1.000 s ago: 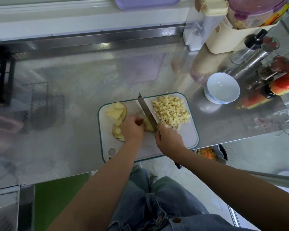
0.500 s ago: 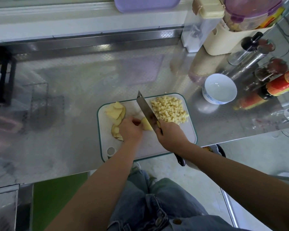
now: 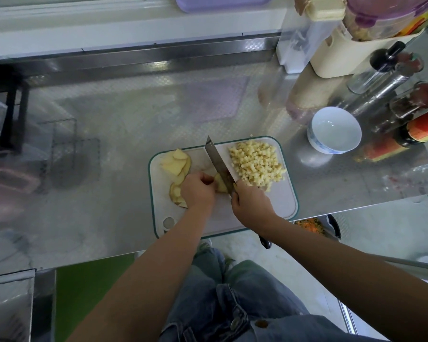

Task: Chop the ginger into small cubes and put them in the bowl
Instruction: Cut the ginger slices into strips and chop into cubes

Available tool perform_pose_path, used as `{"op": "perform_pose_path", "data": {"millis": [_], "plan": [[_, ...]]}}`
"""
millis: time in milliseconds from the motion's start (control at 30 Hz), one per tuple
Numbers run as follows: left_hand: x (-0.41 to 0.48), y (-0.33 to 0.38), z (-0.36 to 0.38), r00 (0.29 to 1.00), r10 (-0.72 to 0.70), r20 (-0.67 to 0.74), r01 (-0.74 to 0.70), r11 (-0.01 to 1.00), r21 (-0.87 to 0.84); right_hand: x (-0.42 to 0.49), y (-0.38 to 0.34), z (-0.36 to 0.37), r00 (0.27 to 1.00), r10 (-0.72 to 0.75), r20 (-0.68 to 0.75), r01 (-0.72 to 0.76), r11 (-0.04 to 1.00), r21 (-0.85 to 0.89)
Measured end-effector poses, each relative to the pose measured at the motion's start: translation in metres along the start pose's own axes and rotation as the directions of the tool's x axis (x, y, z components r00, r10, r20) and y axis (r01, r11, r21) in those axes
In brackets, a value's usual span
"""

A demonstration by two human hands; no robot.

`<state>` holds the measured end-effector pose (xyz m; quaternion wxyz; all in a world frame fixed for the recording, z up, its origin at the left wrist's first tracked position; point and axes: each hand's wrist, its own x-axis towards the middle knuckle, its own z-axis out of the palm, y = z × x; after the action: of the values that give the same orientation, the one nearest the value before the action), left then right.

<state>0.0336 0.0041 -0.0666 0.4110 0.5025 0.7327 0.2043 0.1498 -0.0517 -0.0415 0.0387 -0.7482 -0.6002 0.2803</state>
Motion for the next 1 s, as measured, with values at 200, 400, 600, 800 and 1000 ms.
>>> {"op": "perform_pose_path", "data": {"millis": [200,400,600,800,1000], "plan": [[-0.001,0.0,0.0,1.0,0.003,0.001,-0.003,1.0,0.002,0.005,0.004,-0.002,0.999,-0.006,-0.041,0.009,0.997,0.075],[-0.002,-0.001,0.0,1.0,0.012,0.002,-0.012,0.999,0.033,0.003,0.004,-0.014,0.996,-0.059,-0.06,0.064,0.994,0.085],[-0.002,0.001,0.0,1.0,-0.014,0.0,0.014,1.0,0.027,-0.003,0.007,-0.012,0.999,-0.051,-0.013,0.051,0.998,0.029],[0.0,0.001,-0.001,1.0,-0.027,0.014,0.027,1.0,0.01,0.001,0.002,-0.007,0.999,-0.028,0.017,0.028,0.999,0.027],[0.001,0.0,-0.001,1.0,-0.013,0.009,0.013,1.0,0.013,0.004,-0.002,0.002,1.0,-0.007,-0.008,0.007,1.0,0.01]]}}
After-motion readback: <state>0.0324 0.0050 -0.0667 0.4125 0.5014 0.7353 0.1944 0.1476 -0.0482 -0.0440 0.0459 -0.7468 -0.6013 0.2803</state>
